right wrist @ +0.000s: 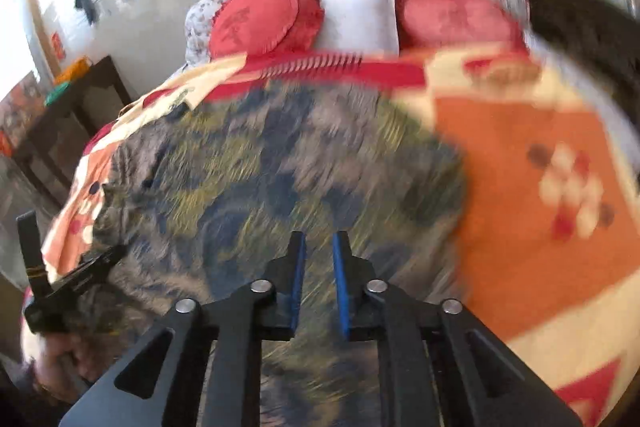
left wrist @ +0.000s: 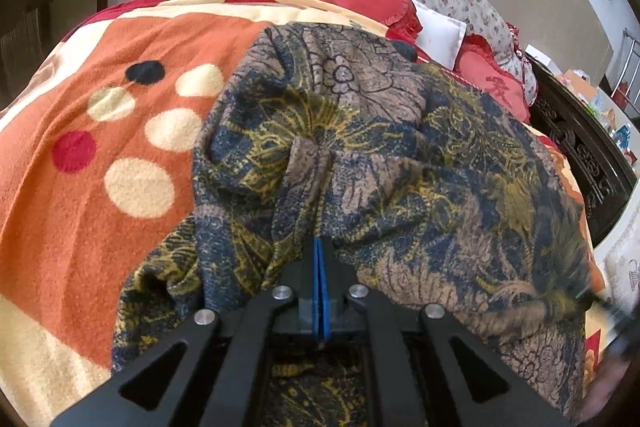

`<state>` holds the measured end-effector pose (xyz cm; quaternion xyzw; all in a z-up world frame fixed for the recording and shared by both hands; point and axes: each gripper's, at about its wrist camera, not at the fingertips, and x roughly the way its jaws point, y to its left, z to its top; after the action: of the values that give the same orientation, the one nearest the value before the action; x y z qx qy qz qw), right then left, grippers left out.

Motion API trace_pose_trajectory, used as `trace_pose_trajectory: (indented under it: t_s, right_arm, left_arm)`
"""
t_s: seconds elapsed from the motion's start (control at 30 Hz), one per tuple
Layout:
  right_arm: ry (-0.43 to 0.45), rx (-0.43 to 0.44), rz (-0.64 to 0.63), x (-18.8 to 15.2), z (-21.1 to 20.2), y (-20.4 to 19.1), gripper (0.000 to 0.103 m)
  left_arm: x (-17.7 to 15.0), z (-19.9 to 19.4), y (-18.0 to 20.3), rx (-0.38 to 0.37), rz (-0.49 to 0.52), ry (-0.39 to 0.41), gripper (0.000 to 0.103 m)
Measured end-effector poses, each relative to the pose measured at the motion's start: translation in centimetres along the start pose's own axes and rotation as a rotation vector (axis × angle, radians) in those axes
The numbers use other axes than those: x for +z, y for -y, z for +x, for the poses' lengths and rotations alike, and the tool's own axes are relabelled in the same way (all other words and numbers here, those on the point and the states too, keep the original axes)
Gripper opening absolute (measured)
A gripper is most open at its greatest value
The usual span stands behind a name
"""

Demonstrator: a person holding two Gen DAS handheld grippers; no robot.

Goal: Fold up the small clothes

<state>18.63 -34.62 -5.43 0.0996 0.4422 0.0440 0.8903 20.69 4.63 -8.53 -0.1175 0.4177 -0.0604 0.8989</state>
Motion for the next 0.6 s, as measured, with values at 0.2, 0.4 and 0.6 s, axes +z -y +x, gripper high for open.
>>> trace_pose_trajectory:
  t_s: [0.2, 0.4, 0.6]
  right_arm:
    - [0.048, -0.072, -0.008, -1.8, -0.7, -1.3, 0.039]
    - [0.084, -0.092, -0.128, -4.5, 0.5, -3.8, 0.081]
    - [0.024, -0.115, -0.283, -4.8, 2.0, -7.1, 0.103]
  left_arm:
    - [0.0, 0.0, 0.0, 0.004, 0.002, -0.002, 0.004]
    - [0.0, 0.0, 0.0, -0.004, -0.006, -0.004, 0.004]
    - [0.1, 0.0, -0.5, -0.024, -0.02, -0.006, 0.004]
